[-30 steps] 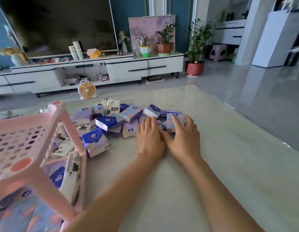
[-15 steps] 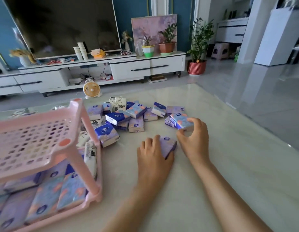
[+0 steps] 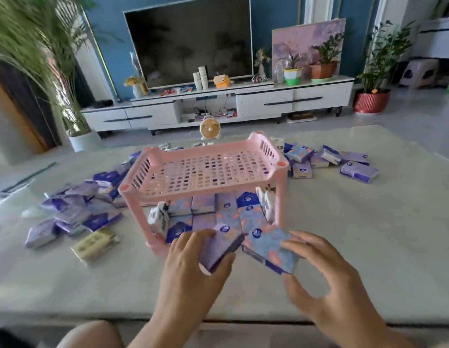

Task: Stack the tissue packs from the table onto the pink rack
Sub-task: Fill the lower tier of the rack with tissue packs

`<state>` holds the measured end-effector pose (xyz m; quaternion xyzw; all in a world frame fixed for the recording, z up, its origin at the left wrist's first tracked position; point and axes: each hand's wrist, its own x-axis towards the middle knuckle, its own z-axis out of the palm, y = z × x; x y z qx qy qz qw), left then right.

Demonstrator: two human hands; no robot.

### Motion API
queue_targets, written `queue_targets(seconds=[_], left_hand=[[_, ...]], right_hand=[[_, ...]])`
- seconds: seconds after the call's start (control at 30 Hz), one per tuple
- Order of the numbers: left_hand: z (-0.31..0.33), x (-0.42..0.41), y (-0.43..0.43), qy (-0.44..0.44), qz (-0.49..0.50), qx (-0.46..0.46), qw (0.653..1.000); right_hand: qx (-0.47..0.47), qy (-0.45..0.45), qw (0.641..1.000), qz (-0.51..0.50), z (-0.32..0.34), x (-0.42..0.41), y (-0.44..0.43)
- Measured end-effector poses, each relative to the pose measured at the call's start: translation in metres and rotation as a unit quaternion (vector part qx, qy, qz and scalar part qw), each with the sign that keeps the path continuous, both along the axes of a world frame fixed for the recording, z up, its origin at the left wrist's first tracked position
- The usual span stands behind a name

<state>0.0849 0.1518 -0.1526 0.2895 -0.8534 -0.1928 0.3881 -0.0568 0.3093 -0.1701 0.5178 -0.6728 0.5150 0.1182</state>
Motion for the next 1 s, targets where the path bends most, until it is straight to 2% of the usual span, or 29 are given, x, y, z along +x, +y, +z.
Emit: queue_targets(seconds=[0.1, 0.2, 0.37, 0.43, 0.6, 0.67, 0.8, 0.87, 0.93, 1.0], left_hand=[[0.007, -0.019, -0.014, 0.008, 0.018, 0.028, 0.999], [0.010, -0.044, -0.035, -0.004, 0.058, 0.024, 0.998], [0.001, -0.085, -0.060, -0.063, 0.063, -0.036, 0.995], [-0.001, -0.099, -0.068, -0.061, 0.050, -0.050, 0.996], [-0.010, -0.121, -0.083, -0.109, 0.088, -0.068, 0.988], [-0.010, -0.122, -0.084, -0.099, 0.093, -0.081, 0.987], [-0.020, -0.104, -0.090, -0.057, 0.017, -0.189, 0.980], [-0.029, -0.094, -0.100, -0.097, -0.016, -0.239, 0.966], [-0.037, -0.089, -0.109, -0.154, -0.050, -0.238, 0.958], [-0.045, -0.089, -0.110, -0.171, -0.065, -0.208, 0.961]], right_hand=[[-0.007, -0.016, 0.998, -0.055, -0.005, 0.020, -0.036], [-0.004, 0.016, 0.992, -0.126, -0.009, 0.023, -0.058], [0.018, 0.042, 0.983, -0.176, -0.018, 0.022, -0.068], [0.024, 0.055, 0.980, -0.190, -0.020, 0.020, -0.069], [0.065, 0.160, 0.953, -0.248, -0.016, 0.013, -0.075], [0.090, 0.184, 0.943, -0.262, -0.012, 0.014, -0.080], [0.132, 0.191, 0.932, -0.278, -0.002, 0.013, -0.091], [0.148, 0.171, 0.932, -0.284, 0.002, 0.011, -0.098], [0.155, 0.160, 0.929, -0.296, 0.003, 0.007, -0.109], [0.171, 0.154, 0.924, -0.305, 0.001, 0.003, -0.121]])
